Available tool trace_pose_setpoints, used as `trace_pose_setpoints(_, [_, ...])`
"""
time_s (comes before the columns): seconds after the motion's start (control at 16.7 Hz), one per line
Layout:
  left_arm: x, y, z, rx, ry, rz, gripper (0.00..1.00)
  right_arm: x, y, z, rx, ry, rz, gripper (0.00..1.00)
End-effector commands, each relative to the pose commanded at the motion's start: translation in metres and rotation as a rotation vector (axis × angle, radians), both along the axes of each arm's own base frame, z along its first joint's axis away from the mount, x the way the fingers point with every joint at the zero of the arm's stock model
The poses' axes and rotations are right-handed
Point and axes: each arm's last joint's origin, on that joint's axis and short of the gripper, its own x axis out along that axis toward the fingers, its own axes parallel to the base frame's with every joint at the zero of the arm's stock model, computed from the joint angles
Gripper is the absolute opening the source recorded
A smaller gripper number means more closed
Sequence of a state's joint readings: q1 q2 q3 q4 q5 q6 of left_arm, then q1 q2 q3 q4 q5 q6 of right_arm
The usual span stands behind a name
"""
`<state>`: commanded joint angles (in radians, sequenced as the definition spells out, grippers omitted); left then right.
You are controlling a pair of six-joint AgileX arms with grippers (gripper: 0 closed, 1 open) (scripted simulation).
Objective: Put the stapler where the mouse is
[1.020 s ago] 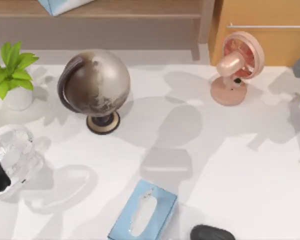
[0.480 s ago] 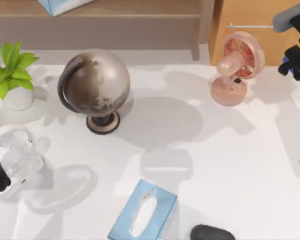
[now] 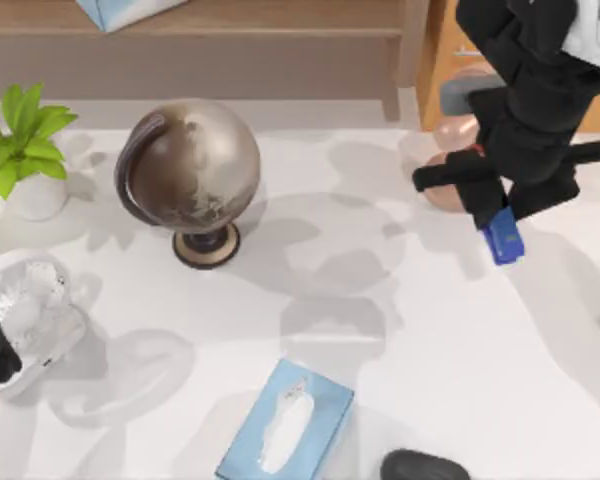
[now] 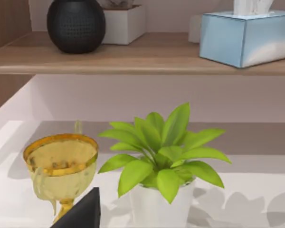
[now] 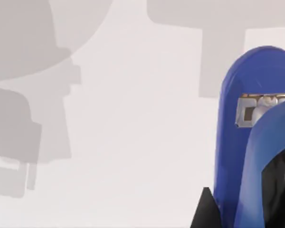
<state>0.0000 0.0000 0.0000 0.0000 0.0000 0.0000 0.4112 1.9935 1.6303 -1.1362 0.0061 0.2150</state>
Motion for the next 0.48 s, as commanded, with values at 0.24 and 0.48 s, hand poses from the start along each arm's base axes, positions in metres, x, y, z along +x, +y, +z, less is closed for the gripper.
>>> trace_pose_setpoints(0.24, [0.0,0.0,0.0,0.0,0.0,0.0,1.0,-0.023,0.044,-0.034,-0.027,0.071,-0.136,0.0])
trace_pose_setpoints(0.48, [0.0,0.0,0.0,0.0,0.0,0.0,1.0,-0.037,0.069,-0.048,-0.034,0.068,-0.213,0.0])
